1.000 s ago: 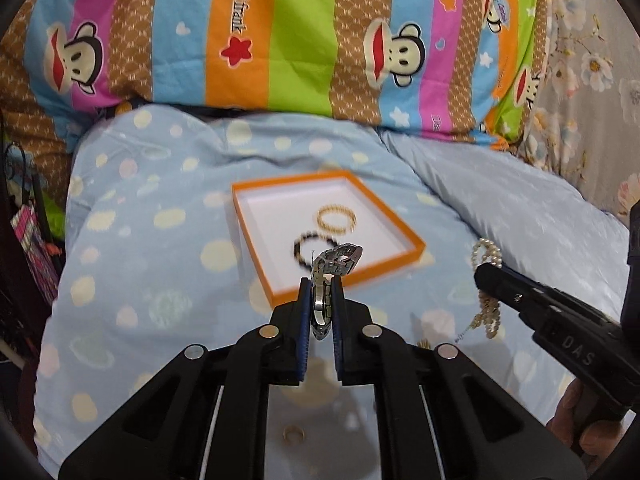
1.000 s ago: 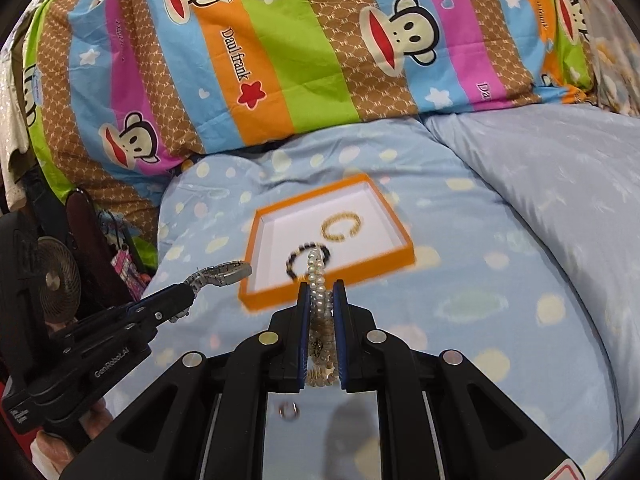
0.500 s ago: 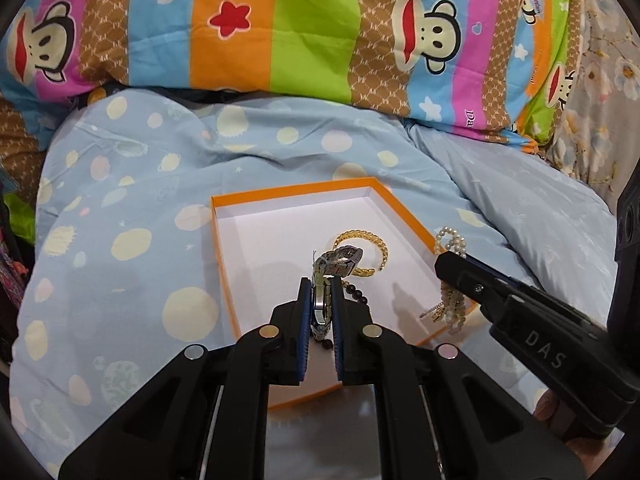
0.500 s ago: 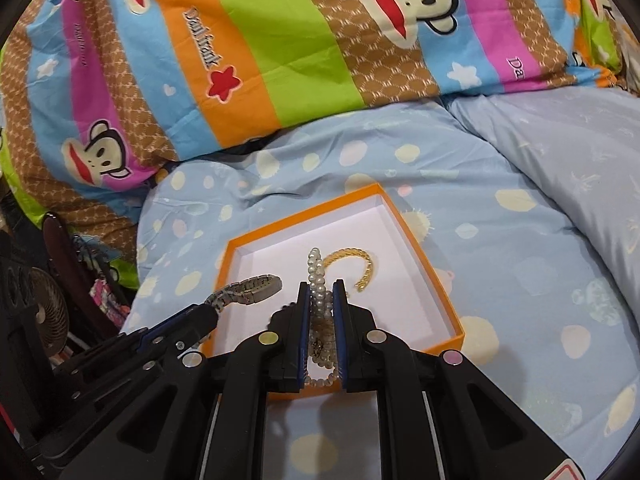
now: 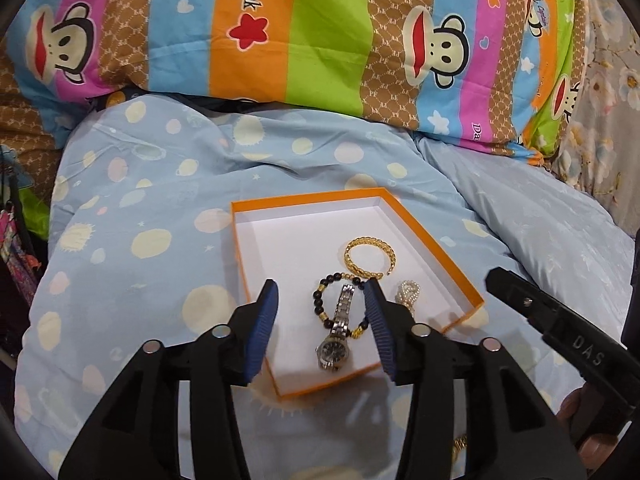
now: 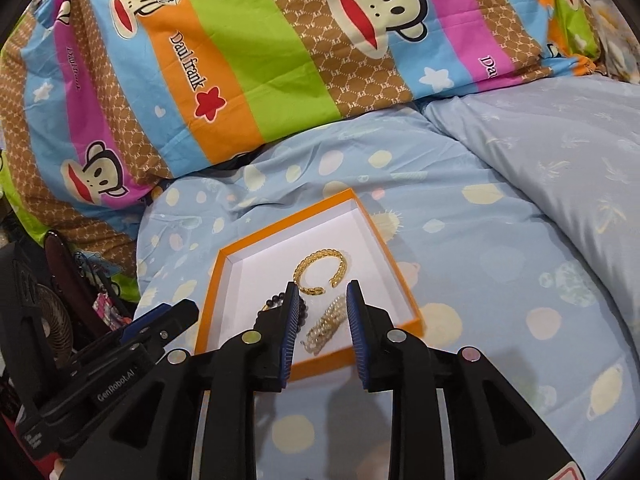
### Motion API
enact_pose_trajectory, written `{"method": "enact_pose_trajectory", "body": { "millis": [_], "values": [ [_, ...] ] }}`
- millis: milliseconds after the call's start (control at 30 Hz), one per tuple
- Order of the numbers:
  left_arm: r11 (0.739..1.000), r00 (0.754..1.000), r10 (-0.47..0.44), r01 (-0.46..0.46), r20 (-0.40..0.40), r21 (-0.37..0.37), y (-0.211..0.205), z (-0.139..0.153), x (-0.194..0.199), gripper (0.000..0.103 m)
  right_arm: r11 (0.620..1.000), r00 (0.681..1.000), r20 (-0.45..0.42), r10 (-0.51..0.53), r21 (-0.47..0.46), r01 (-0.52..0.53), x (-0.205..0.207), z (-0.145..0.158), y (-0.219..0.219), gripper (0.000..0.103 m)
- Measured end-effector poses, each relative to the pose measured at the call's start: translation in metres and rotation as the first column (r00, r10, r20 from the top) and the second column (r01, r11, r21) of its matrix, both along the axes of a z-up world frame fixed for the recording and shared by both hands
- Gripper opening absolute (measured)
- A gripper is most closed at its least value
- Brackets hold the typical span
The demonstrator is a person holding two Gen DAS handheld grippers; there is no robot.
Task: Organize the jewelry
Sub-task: 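Lower the silver watch and pearl strand into the orange box, open both tools, then move both tools back over the remaining rings and gold watch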
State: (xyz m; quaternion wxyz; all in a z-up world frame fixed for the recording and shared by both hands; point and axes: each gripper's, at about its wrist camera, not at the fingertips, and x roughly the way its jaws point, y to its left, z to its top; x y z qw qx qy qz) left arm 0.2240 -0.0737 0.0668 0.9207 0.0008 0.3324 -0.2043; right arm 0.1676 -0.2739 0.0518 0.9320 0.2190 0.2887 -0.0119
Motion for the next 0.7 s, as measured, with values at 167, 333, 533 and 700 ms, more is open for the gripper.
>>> {"method": "enact_pose_trajectory", "body": {
  "millis": [167, 333, 533, 700],
  "values": [
    [1.0, 0.999, 0.014, -0.014, 0.041, 0.021, 0.017, 0.009, -0.036, 0.045, 0.999, 1.0, 0.005, 0.012, -0.049, -0.012, -0.05, 0.004, 0.007, 0.025],
    [0.999, 0.998, 0.03, -0.032, 0.057, 0.035, 0.04, 0.009, -0.077, 0.046, 0.993, 1.0, -0.003, 0.02, -0.12, -0.02, -0.106, -0.003, 0.025, 0.025],
    [0.997, 0.997, 0.064, -0.066, 0.041, 0.037, 0.069, -0.006, -0.124, 0.053, 0.975, 0.995, -0.059, 0.075, -0.203, -0.086, -0.148, -0.023, 0.06, 0.025],
    [0.996, 0.996, 0.091, -0.09, -0.016, 0.022, 0.088, -0.026, -0.152, 0.053, 0.959, 0.986, -0.113, 0.12, -0.243, -0.145, -0.17, -0.04, 0.085, 0.025]
  ]
}}
